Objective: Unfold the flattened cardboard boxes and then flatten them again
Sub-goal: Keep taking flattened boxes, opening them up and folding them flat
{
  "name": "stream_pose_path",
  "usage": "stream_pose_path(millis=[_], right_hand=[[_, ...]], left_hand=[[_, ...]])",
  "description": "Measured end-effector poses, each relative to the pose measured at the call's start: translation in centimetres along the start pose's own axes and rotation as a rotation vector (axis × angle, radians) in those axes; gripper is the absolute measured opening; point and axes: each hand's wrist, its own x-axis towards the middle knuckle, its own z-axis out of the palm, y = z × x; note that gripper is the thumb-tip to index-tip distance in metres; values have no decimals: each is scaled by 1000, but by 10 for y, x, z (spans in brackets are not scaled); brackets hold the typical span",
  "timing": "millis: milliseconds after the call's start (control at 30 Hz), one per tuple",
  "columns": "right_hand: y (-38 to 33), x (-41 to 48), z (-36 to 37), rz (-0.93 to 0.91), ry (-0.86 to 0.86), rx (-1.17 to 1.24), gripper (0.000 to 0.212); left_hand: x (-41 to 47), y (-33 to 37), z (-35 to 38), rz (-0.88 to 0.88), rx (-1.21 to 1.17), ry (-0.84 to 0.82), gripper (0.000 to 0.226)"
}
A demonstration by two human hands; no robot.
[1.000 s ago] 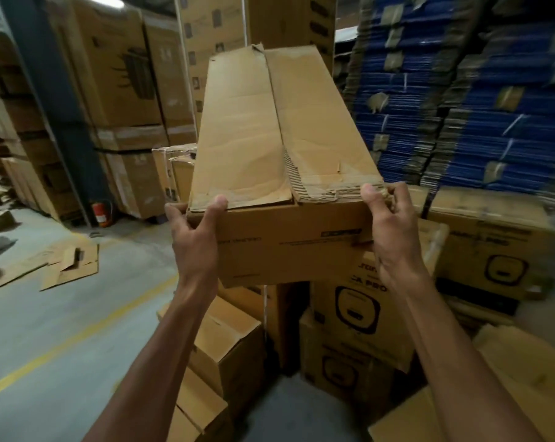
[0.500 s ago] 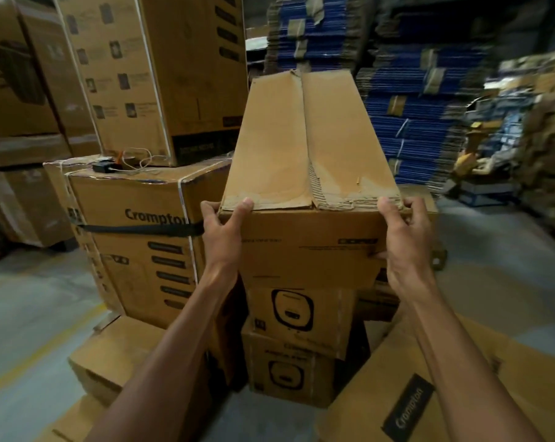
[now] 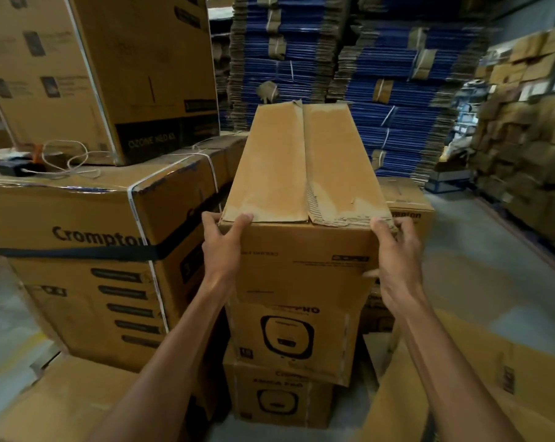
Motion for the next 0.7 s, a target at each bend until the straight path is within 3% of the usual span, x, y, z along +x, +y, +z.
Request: stream_pose_path(millis=[267, 500, 600, 700], right_hand=[[36, 63, 99, 113, 77, -129, 23], [57, 88, 132, 213, 150, -227, 27], [59, 90, 136, 230, 154, -222, 33], [66, 82, 140, 250, 148, -110, 55]], left_hand=[[127, -59, -11, -106, 43, -79, 37], [169, -100, -4, -166, 70, -130, 42], [172, -102, 6, -146, 77, -113, 41], [173, -105, 8, -131, 83, -128, 40]])
